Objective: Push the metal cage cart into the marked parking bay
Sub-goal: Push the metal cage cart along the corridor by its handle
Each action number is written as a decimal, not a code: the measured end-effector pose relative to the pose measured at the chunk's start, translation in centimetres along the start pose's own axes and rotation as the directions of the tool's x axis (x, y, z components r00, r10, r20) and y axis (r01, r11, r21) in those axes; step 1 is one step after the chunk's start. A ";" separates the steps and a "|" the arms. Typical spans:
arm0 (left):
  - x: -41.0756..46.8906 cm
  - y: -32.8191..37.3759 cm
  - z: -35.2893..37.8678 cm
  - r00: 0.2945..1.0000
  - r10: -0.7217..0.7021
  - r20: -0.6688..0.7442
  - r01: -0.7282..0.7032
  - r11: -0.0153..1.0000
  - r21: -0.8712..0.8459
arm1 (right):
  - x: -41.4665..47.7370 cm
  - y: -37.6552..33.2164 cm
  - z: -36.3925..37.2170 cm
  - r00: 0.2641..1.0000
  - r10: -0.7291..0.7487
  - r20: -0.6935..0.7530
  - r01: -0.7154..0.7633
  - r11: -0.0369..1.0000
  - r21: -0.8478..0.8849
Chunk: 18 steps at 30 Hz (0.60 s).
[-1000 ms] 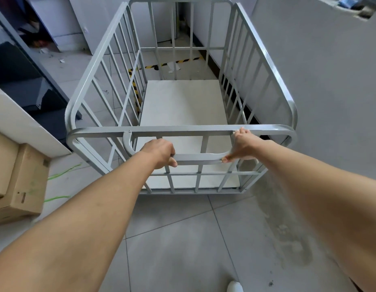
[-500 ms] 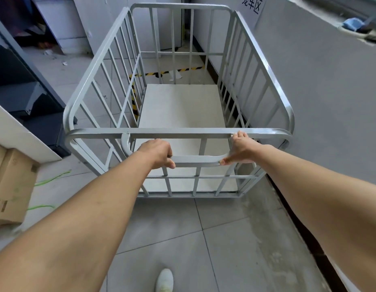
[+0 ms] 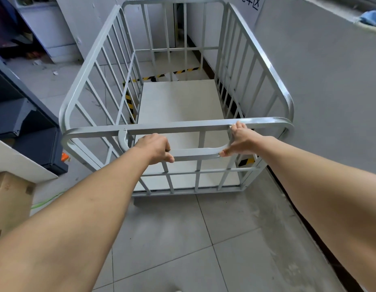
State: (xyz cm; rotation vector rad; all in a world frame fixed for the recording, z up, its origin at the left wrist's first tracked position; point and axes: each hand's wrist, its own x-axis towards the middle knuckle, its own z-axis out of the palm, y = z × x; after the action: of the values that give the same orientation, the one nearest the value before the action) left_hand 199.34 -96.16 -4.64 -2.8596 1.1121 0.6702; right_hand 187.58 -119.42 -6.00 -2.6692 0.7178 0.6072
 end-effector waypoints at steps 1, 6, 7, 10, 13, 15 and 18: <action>0.5 -0.5 -0.4 1.000 -0.009 0.002 0.009 1.000 -0.004 | 0.6 -0.4 -0.2 1.000 -0.002 -0.001 0.002 1.000 0.003; 3.4 -2.6 -2.1 1.000 -0.027 0.011 0.027 0.999 -0.019 | 4.1 -2.0 -1.2 1.000 0.003 -0.014 -0.003 1.000 0.029; 4.0 -3.0 -2.4 0.999 -0.030 0.013 0.031 0.999 -0.026 | 4.8 -2.4 -1.5 1.000 0.004 -0.014 -0.003 0.999 0.032; 5.9 -4.1 -3.3 0.999 -0.036 0.009 0.036 0.999 -0.028 | 6.6 -3.3 -2.5 1.000 0.009 -0.022 -0.008 1.000 0.029; 7.4 -5.2 -4.3 0.999 -0.040 0.029 0.040 0.999 -0.015 | 7.8 -4.1 -3.0 1.000 0.007 -0.024 -0.007 1.000 0.029; 8.1 -6.1 -4.6 0.997 -0.046 0.055 0.046 0.999 -0.004 | 8.3 -4.8 -3.1 1.000 -0.005 -0.028 0.006 0.999 0.035; 8.3 -7.4 -4.8 0.995 -0.069 0.069 0.069 0.998 -0.002 | 8.7 -6.2 -2.9 0.999 -0.002 -0.036 0.004 0.999 0.039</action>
State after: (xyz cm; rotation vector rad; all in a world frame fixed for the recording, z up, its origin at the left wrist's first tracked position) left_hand 211.48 -96.72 -4.61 -2.8396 0.9992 0.7621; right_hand 198.61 -118.98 -6.47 -2.6512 0.7276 0.5409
